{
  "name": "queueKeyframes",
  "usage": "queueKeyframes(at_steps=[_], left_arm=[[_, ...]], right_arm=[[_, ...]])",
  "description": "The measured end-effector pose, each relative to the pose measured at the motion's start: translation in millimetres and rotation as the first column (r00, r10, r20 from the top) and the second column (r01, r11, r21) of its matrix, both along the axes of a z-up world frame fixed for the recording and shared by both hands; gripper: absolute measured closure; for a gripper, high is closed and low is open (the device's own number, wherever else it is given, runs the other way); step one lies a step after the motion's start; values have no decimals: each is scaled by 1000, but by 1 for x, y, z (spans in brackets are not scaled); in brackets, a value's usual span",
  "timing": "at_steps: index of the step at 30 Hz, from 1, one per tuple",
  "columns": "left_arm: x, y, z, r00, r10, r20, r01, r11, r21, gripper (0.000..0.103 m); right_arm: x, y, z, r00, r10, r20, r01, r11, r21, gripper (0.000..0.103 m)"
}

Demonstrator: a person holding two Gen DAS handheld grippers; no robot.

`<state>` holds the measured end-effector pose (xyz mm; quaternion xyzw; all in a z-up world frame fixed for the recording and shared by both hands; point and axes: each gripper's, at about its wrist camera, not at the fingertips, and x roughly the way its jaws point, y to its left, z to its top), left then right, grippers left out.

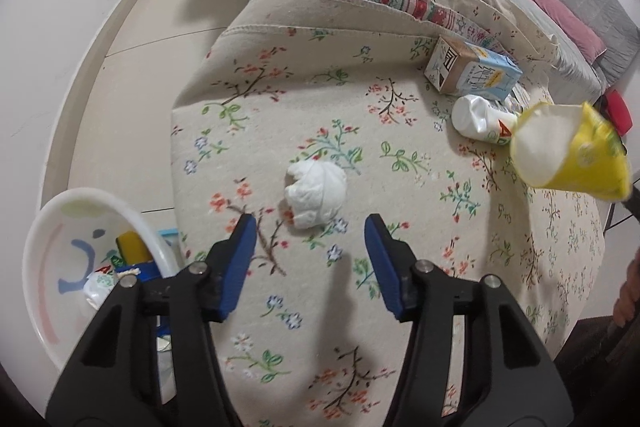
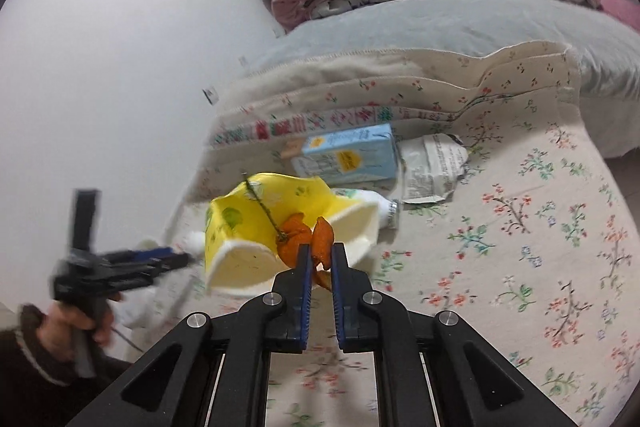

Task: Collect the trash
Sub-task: 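Lift the yellow bag off the bed with the right gripper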

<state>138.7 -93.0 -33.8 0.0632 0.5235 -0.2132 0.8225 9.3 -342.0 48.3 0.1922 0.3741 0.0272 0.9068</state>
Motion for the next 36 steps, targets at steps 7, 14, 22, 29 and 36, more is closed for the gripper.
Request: queueKeyframes(at_steps=[7, 14, 22, 29, 36], left_arm=[[4, -7, -5, 1000, 4, -6, -3, 1000, 10, 49], [6, -6, -11, 1000, 13, -8, -12, 999, 29, 55], [9, -6, -10, 1000, 17, -6, -17, 999, 29, 61], [6, -3, 0, 1000, 2, -18, -2, 1000, -13, 61], [-7, -14, 17, 998, -57, -4, 57, 995, -79, 61]], right_arm=[[-7, 7, 22, 998, 0, 56, 3, 999, -51, 95], [-13, -1, 26, 998, -53, 43, 56, 996, -76, 96], [-33, 1, 64, 982, 24, 189, -25, 1000, 2, 96], [-7, -6, 10, 999, -22, -30, 24, 997, 78, 97], [8, -3, -17, 993, -23, -114, 34, 995, 95, 97]])
